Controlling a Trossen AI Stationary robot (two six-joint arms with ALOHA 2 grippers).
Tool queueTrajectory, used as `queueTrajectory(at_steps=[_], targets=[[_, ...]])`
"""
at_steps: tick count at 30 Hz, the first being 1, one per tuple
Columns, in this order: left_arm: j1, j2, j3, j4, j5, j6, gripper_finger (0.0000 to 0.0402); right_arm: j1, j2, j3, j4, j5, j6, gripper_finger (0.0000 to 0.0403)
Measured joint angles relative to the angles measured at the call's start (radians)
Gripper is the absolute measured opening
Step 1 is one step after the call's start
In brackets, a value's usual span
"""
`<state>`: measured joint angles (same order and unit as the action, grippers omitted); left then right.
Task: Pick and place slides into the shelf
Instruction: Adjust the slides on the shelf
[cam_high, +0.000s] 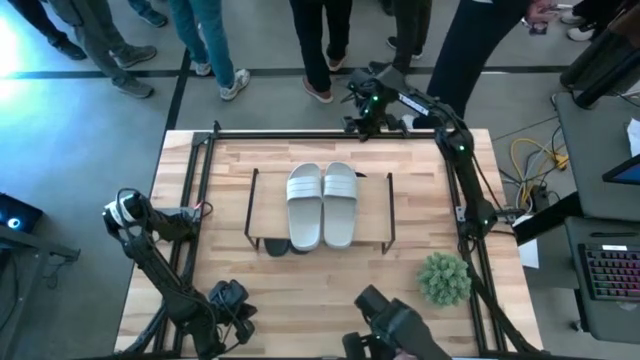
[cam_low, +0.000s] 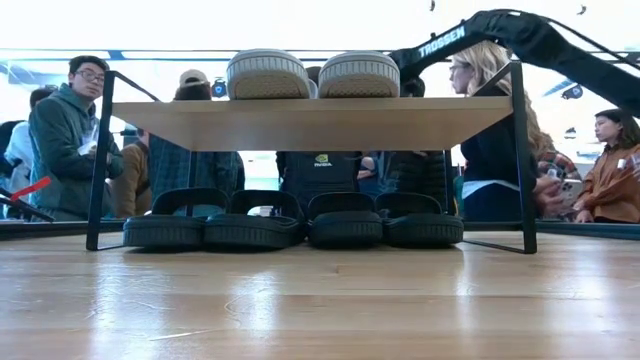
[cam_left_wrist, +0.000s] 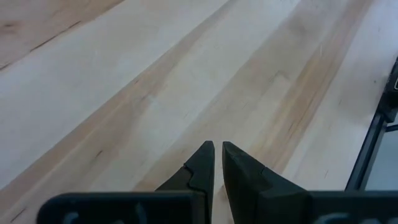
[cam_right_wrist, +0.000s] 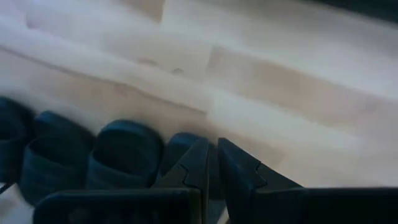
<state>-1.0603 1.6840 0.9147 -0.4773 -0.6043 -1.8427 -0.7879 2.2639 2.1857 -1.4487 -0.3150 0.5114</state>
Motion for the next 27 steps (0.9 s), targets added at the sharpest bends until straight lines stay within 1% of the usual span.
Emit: queueTrajectory(at_steps=[4,6,8,12,17,21,27], targets=[[0.000,0.000,-0.001,0.000,-0.001,0.000,0.0017,0.003,0.075,0.059,-0.085,-0.074,-0.016,0.0028],[0.000,0.000,-0.003,0.000,-0.002,0.000,0.0017,0.005,0.111,0.086,-0.132,-0.081,-0.027,0.0028],[0.000,0.000,-0.005,-0.001,-0.003,0.000,0.0017,0.009,0.122,0.090,-0.116,-0.092,-0.022,0.0028],[0.000,0.000,-0.008,-0.002,-0.004,0.002,0.0017,0.016,0.126,0.085,-0.119,-0.180,-0.021,0.0028],[0.000,0.000,-0.013,-0.001,-0.005,0.002,0.0017,0.029,0.125,0.052,-0.120,-0.183,-0.014,0.0028],[0.000,0.000,-0.015,-0.002,-0.005,0.002,0.0017,0.067,0.120,0.006,-0.123,-0.175,-0.010,0.0028],[0.000,0.000,-0.017,-0.001,-0.004,0.002,0.0017,0.111,0.127,-0.062,-0.079,-0.078,-0.005,0.0028]])
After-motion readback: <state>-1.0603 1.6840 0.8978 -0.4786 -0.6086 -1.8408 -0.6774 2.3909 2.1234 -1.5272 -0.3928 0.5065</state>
